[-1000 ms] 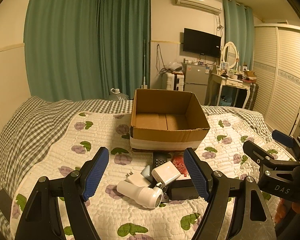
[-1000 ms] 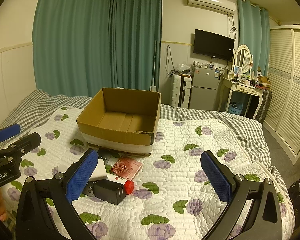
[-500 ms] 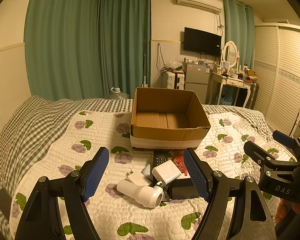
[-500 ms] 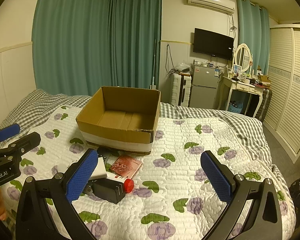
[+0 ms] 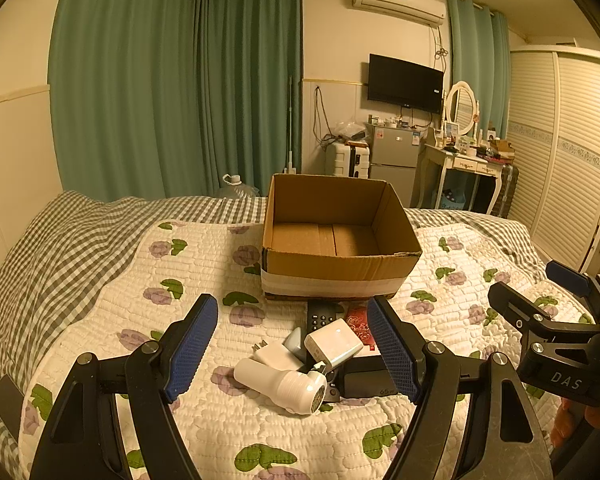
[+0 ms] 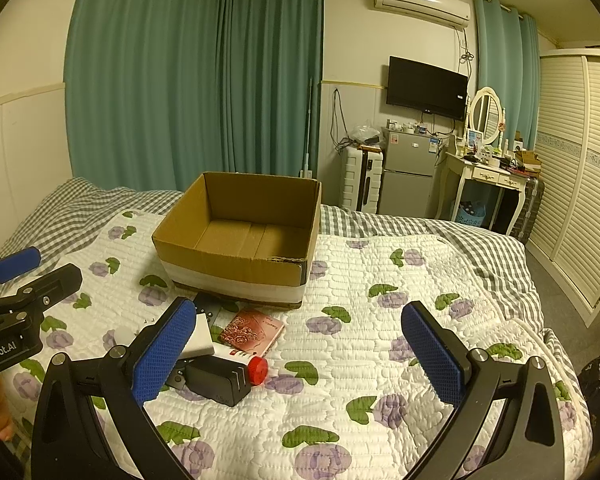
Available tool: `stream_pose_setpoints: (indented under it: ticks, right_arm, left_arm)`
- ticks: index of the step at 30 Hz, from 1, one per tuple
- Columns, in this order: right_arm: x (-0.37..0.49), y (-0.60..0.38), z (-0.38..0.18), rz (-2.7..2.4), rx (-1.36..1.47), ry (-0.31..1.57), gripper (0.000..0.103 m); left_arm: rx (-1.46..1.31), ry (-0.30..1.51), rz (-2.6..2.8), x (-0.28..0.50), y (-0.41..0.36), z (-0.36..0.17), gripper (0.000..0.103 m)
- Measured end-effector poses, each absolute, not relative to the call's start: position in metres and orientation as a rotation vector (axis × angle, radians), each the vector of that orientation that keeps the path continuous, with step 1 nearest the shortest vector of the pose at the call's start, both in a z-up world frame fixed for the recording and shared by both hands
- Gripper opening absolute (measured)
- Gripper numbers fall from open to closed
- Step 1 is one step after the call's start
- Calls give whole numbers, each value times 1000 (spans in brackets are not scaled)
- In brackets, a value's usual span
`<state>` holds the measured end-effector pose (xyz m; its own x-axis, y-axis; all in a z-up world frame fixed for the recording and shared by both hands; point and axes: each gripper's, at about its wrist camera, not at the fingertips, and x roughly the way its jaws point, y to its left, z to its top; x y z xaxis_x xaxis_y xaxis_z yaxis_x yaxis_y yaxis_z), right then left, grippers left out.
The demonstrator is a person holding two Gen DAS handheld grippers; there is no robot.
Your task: Organize rigid objects
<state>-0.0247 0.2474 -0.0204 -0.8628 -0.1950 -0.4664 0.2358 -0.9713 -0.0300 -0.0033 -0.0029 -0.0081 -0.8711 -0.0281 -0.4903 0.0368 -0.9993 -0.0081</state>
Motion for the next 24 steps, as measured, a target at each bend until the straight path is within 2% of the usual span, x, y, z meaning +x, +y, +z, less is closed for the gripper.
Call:
stream_pose_setpoints:
  ticks: [14, 18, 24]
  right_arm:
    - [-27, 246, -26, -2804, 708, 129, 103]
    - [-32, 244, -33, -2789, 733, 142, 103]
    - [-50, 236, -58, -2740, 812, 181, 103]
  left_arm:
    - [808, 40, -2951, -4, -13, -15, 80]
    - [930, 91, -2829, -20, -28, -35, 80]
    - [1204, 195, -2636, -54, -46, -92, 77]
